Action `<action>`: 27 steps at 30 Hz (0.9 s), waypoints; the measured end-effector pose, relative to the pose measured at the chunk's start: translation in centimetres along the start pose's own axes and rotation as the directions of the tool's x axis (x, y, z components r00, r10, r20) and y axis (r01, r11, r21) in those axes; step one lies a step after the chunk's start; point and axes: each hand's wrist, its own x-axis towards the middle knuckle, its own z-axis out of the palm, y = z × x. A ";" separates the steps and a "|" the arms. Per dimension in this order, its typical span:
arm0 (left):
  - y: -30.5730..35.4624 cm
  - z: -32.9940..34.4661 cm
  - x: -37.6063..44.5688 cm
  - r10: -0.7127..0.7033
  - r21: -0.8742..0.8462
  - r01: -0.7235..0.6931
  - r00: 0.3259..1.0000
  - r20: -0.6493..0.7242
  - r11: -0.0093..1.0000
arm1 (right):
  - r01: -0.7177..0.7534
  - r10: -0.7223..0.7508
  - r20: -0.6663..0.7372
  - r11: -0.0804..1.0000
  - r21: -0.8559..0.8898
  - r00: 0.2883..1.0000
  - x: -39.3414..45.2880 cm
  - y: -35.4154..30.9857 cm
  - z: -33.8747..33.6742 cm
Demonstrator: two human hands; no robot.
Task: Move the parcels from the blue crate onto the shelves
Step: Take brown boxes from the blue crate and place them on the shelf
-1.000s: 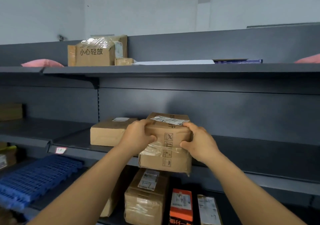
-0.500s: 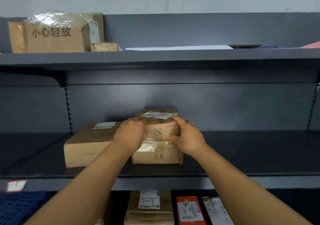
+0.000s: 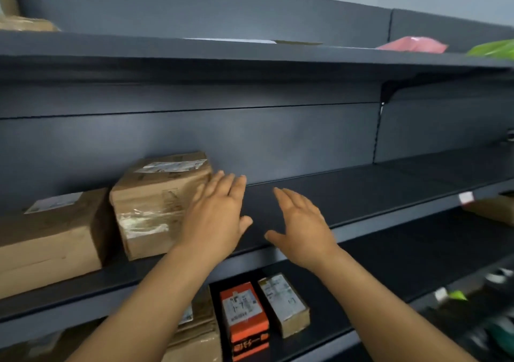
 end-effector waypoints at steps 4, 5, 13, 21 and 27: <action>5.6 2.0 0.0 0.107 -0.097 -0.102 0.993 0.048 0.990 | -0.130 0.130 -0.009 0.990 -0.059 0.991 -4.4 4.9 -1.7; 7.3 2.4 -0.2 0.133 -0.127 -0.124 0.989 0.061 0.984 | -0.161 0.160 -0.010 0.984 -0.073 0.987 -5.7 6.1 -2.2; 22.2 4.2 -3.6 0.343 -0.293 -0.299 0.933 0.112 0.908 | -0.398 0.398 -0.032 0.905 -0.154 0.917 -18.5 15.6 -6.9; 38.3 4.2 -11.0 0.532 -0.408 -0.437 0.832 0.154 0.802 | -0.596 0.591 -0.089 0.779 -0.196 0.802 -33.9 24.1 -12.8; 49.9 3.0 -16.8 0.665 -0.476 -0.547 0.739 0.113 0.689 | -0.719 0.710 -0.133 0.660 -0.220 0.692 -45.5 29.2 -16.9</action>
